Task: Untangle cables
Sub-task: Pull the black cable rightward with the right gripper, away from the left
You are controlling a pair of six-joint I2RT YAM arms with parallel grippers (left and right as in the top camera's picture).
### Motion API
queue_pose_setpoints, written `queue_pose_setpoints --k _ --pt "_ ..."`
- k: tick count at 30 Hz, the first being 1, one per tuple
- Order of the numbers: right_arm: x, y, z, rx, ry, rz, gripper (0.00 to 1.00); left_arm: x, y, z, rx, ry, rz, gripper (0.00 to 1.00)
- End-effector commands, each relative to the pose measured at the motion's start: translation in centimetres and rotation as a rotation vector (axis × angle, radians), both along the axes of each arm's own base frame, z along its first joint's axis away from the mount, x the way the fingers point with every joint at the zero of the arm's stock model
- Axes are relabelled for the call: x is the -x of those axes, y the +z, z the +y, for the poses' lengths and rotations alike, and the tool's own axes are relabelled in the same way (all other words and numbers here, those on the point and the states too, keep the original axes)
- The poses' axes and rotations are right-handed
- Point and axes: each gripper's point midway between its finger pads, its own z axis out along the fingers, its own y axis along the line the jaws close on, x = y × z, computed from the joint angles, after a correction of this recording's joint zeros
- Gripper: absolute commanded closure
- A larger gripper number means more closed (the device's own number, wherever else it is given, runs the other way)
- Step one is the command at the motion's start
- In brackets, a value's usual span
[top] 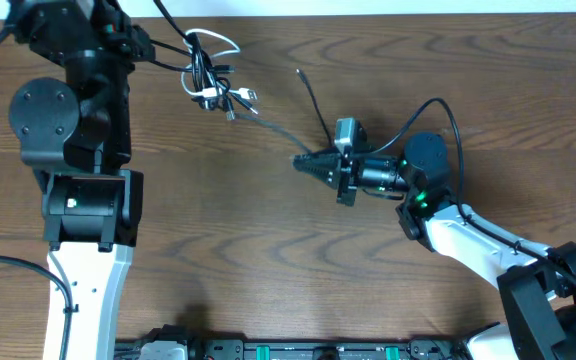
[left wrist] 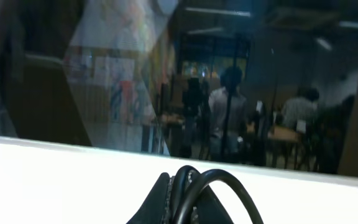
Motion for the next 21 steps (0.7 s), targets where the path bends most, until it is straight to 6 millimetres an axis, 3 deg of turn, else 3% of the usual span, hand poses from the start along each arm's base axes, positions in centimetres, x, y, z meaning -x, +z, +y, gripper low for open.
queue_pose_setpoints --k 1,4,8,15,21 --pt "2.6 0.6 0.4 -0.005 0.146 -0.021 0.99 0.4 1.0 2.5 0.067 0.122 -0.033 0.93" --pt "2.7 0.9 0.2 -0.013 0.150 0.002 0.99 0.3 0.1 4.1 -0.030 0.255 0.015 0.93" --pt "1.5 3.0 -1.1 -0.072 0.110 -0.020 0.99 0.5 -1.9 6.1 -0.176 0.426 0.145 0.92" --pt "-2.1 7.1 -5.4 -0.186 -0.077 -0.144 0.99 -0.3 -7.8 7.1 -0.296 0.449 0.414 0.93" --pt "-4.3 8.2 -9.2 -0.222 -0.185 -0.132 0.99 -0.2 -11.5 9.4 -0.320 0.485 0.572 0.93"
